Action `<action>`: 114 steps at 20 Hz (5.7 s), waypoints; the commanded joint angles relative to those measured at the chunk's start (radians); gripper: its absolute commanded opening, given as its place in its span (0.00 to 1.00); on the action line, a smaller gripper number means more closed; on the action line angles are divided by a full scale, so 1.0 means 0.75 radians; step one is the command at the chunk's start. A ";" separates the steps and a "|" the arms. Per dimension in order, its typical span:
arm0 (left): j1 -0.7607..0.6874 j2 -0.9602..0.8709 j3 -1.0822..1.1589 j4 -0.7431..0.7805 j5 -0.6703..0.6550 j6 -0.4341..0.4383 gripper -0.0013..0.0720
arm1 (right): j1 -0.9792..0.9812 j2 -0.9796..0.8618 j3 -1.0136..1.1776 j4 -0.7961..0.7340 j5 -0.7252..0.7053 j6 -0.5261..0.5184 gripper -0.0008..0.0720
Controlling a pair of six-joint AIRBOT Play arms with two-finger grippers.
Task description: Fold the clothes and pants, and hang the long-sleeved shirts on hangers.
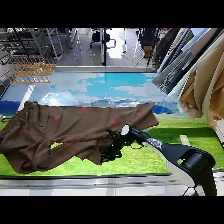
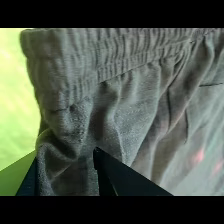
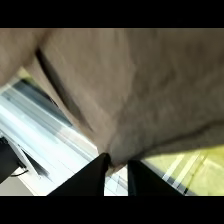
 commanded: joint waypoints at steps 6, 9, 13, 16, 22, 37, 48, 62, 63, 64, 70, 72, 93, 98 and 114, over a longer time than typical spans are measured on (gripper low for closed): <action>0.000 -0.001 -0.001 -0.037 -0.010 0.002 0.47 | -0.016 -0.010 0.136 -0.233 0.158 0.010 0.03; 0.000 -0.001 -0.001 -0.037 -0.011 0.001 0.47 | -0.087 0.056 0.220 -0.401 0.280 0.040 0.03; 0.000 -0.001 -0.001 -0.036 -0.048 0.001 0.50 | -0.277 0.355 0.307 -0.965 0.425 0.145 0.03; 0.000 -0.001 -0.001 -0.035 -0.086 0.001 0.52 | -0.532 0.632 0.309 -1.253 0.470 0.205 0.03; -0.045 -0.001 -0.001 -0.025 -0.139 0.002 0.46 | -0.843 0.793 0.309 -1.175 0.457 0.087 0.03; -0.058 0.165 0.004 -0.038 -0.189 0.139 0.02 | -0.973 1.019 0.139 -1.073 0.631 -0.191 0.03; -0.161 0.172 0.587 0.129 -0.460 -0.011 0.02 | -1.209 0.570 0.340 -0.681 0.540 -0.161 0.03; 0.016 0.165 0.587 -0.245 -0.438 0.186 0.02 | -1.211 0.573 0.579 -0.613 0.444 -0.371 0.03; 0.063 0.165 0.587 -0.212 -0.498 0.272 0.03 | -1.211 0.604 0.505 -0.682 0.523 -0.396 0.03; 0.117 0.166 0.575 -0.188 -0.534 0.361 0.03 | -1.222 0.650 0.398 -0.732 0.540 -0.417 0.03; 0.404 0.167 0.077 -0.178 -0.699 0.945 0.03 | -1.358 0.996 -0.415 -0.756 0.344 -0.508 0.03; 0.427 0.162 -0.084 -0.097 -0.683 1.035 0.03 | -1.354 1.003 -0.564 -0.749 0.321 -0.508 0.03; 0.427 0.132 -0.036 -0.044 -0.368 0.758 0.03 | -1.727 1.025 -0.631 -0.578 0.449 -0.391 0.66; 0.427 0.131 -0.037 -0.044 -0.378 0.757 0.03 | -1.750 1.068 -0.891 -0.574 0.354 -0.363 0.65; 0.427 0.132 -0.037 -0.045 -0.431 0.756 0.03 | -1.704 0.838 -0.970 -0.432 -0.092 -0.387 0.16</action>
